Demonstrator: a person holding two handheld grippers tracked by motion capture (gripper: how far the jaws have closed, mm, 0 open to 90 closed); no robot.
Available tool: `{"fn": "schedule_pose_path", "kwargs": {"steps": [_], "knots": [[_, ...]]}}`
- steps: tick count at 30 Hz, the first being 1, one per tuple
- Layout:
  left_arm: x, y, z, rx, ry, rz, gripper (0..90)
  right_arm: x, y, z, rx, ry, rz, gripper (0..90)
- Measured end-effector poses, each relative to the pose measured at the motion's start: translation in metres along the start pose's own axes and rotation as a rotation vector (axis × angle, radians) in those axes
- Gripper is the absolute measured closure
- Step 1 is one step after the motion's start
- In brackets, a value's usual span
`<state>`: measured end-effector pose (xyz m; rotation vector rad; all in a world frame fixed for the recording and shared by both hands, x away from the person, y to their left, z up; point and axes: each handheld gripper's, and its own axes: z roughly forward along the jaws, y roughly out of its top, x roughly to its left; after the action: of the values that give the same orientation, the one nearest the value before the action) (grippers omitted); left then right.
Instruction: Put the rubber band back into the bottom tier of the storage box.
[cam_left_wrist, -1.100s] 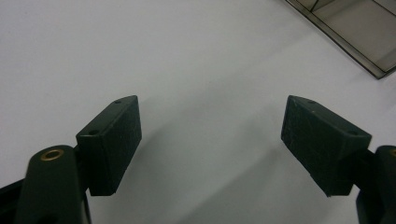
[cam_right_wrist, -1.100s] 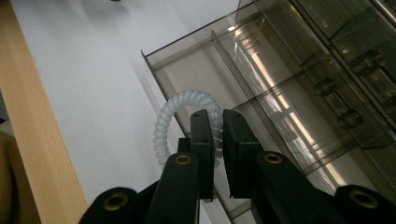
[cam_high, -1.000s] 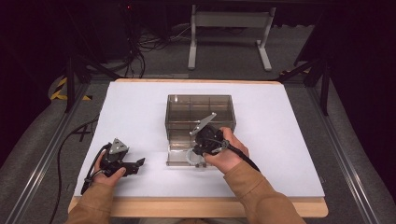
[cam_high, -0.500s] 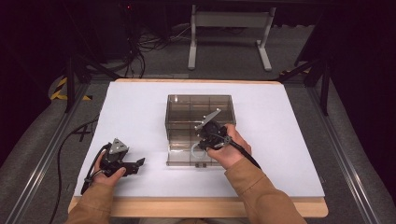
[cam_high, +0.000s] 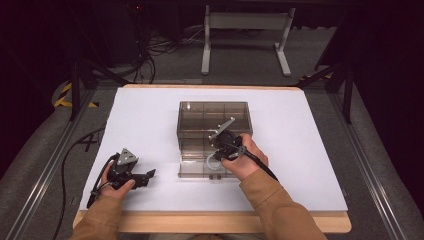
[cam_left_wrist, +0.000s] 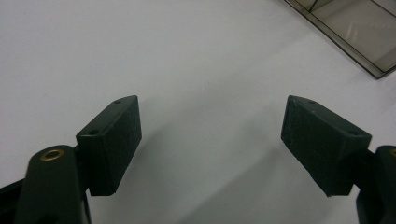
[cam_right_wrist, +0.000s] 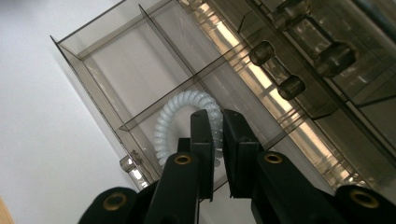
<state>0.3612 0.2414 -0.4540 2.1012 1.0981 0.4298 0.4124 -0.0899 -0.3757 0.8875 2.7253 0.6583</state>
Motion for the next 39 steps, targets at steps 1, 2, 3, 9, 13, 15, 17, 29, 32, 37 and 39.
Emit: {"fn": "schedule_pose_path", "kwargs": {"steps": [1,2,3,9,13,15,17,29,32,37,39], "knots": [[0.000,0.000,0.000,0.001,0.000,0.002,21.0,0.000,0.000,0.001,0.002,0.002,-0.002,83.5],[0.000,0.000,0.000,0.000,-0.001,0.000,21.0,0.000,0.000,0.002,0.004,0.005,0.000,83.5],[0.000,0.000,0.000,0.000,0.001,0.000,21.0,0.000,-0.001,0.004,0.003,0.007,-0.001,83.4],[0.000,0.000,0.000,-0.001,0.002,0.002,21.0,-0.002,-0.002,0.008,0.015,0.021,0.009,83.4],[0.000,0.000,0.001,-0.001,0.002,0.001,21.0,-0.002,-0.003,0.011,0.023,0.039,0.015,83.3],[0.000,0.000,0.000,0.000,0.002,0.000,21.0,-0.002,-0.004,0.012,0.024,0.043,0.018,83.3],[-0.001,0.000,0.001,-0.002,0.002,-0.002,21.0,-0.003,-0.004,0.013,0.027,0.044,0.016,83.3],[0.000,0.000,0.000,-0.002,0.001,0.001,21.0,-0.006,-0.007,0.020,0.052,0.059,0.024,83.0],[0.000,0.000,0.000,0.004,0.000,0.001,21.0,-0.006,-0.007,0.023,0.061,0.054,0.017,82.6],[0.000,0.000,0.000,0.004,0.000,0.001,21.0,-0.007,-0.009,0.026,0.056,0.056,0.006,77.6],[0.000,0.000,0.000,0.003,0.000,0.000,20.9,-0.007,-0.010,0.026,0.051,0.054,0.006,77.5]]}}
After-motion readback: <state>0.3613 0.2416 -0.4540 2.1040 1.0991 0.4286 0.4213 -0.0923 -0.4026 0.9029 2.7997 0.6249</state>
